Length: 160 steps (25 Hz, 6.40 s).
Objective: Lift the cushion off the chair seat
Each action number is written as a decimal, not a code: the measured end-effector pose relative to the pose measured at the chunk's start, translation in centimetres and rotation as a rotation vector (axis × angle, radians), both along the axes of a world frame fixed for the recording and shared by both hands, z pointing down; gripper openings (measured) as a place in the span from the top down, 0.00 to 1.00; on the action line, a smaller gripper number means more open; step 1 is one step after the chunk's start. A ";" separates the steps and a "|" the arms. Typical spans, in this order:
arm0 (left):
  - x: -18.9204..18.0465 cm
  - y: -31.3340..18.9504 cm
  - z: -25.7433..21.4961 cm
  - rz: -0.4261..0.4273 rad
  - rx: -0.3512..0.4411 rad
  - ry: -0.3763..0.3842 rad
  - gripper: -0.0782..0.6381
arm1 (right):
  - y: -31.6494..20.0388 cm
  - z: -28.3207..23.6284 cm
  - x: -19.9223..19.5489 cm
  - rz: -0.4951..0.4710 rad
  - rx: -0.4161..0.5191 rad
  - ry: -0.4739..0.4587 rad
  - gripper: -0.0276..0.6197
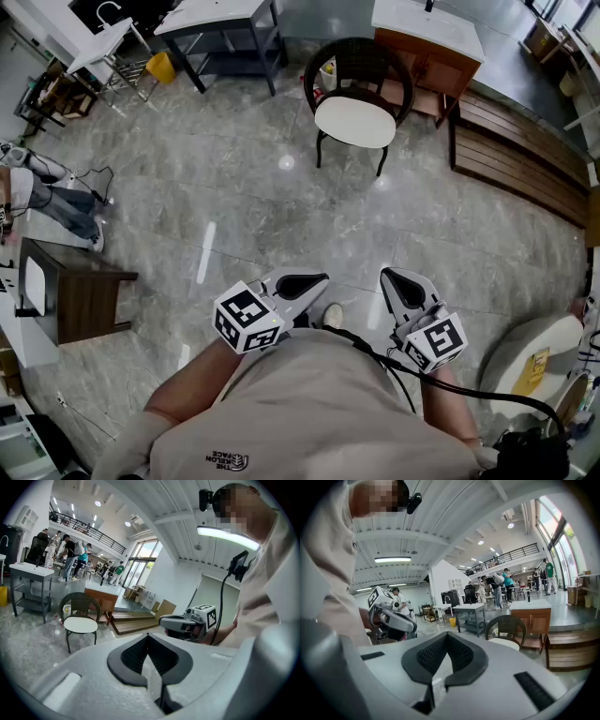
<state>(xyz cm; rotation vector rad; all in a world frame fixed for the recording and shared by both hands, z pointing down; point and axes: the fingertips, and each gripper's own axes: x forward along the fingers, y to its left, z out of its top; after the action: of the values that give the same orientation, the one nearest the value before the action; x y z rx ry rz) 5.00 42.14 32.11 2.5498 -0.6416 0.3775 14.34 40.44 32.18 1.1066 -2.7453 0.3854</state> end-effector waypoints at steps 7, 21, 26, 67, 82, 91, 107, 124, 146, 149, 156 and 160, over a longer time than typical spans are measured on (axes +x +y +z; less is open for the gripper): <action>-0.5 -3.6 0.6 -0.019 -0.010 0.015 0.88 | -3.3 1.4 -0.2 -0.002 -0.019 0.023 0.94; -10.2 -22.8 2.3 0.177 0.003 0.011 0.88 | -22.3 7.4 -7.1 0.230 -0.200 -0.040 0.92; -13.5 -28.9 3.8 0.242 -0.002 -0.025 0.88 | -29.4 13.1 -8.7 0.323 -0.340 -0.140 0.78; -0.2 -62.4 19.6 0.169 -0.262 -0.036 0.87 | -63.5 64.5 3.9 0.945 -1.108 -0.850 0.67; -3.1 -61.6 16.0 0.127 -0.222 0.000 0.87 | -65.2 57.8 4.7 0.951 -1.010 -0.796 0.84; -6.2 -58.5 11.1 0.099 -0.175 0.060 0.87 | -66.4 50.4 3.5 0.917 -0.922 -0.817 0.87; -11.9 -50.7 0.4 0.096 -0.025 0.202 0.88 | -60.2 31.9 -0.3 0.748 -0.805 -0.776 0.89; -20.4 -43.2 -3.2 -0.021 0.055 0.188 0.88 | -45.2 12.4 -8.0 0.588 -0.688 -0.817 0.89; -23.9 -36.5 -3.2 -0.042 0.078 0.203 0.88 | -33.3 4.9 -13.5 0.479 -0.636 -0.841 0.89; -23.8 -36.5 -3.1 -0.038 0.075 0.203 0.88 | -33.2 4.9 -13.5 0.481 -0.630 -0.837 0.89; -23.7 -36.6 -3.3 -0.030 0.077 0.203 0.88 | -33.3 4.3 -13.5 0.477 -0.615 -0.844 0.89; -23.7 -36.5 -3.3 -0.030 0.074 0.201 0.88 | -33.3 4.3 -13.5 0.477 -0.617 -0.845 0.89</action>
<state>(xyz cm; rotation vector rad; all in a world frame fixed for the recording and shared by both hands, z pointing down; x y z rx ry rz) -18.73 5.61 28.81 2.6010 -0.6269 0.0864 0.80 7.16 36.52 1.6303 -2.5023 1.9910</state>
